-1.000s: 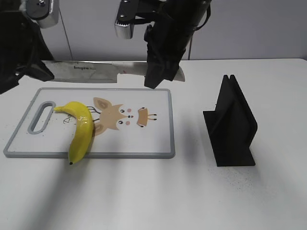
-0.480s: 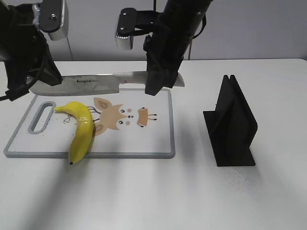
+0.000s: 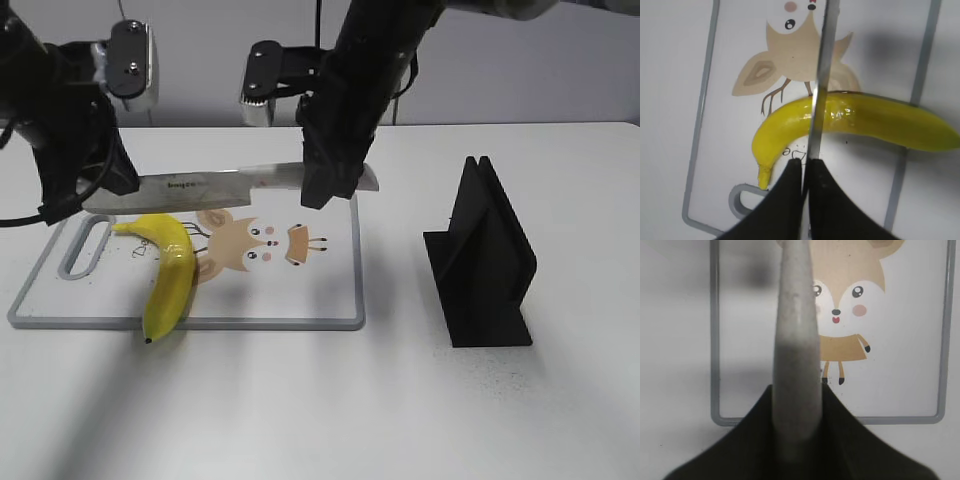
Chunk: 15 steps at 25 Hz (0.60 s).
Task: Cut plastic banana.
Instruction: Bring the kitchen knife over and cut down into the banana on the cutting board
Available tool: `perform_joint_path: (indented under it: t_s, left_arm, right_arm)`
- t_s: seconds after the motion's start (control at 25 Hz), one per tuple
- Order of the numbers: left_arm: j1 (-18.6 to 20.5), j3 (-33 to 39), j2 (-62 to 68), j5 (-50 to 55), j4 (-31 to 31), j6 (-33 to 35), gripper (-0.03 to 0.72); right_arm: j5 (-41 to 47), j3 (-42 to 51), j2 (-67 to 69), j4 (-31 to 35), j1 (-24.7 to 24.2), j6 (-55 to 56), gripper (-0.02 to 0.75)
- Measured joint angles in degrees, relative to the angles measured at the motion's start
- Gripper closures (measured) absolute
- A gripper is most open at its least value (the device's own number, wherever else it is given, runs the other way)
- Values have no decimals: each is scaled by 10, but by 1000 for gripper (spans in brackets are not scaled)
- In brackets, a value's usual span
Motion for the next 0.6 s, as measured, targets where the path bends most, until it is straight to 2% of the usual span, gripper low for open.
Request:
perform_joint_path:
  t_s: [0.36, 0.6]
  left_arm:
    - [-1, 92, 71, -162, -27, 12, 664]
    - [-1, 93, 80, -178, -40, 21, 653]
  right_arm:
    - [-23, -3, 102, -11, -4, -5, 558]
    - [-23, -8, 108, -15, -5, 0, 558]
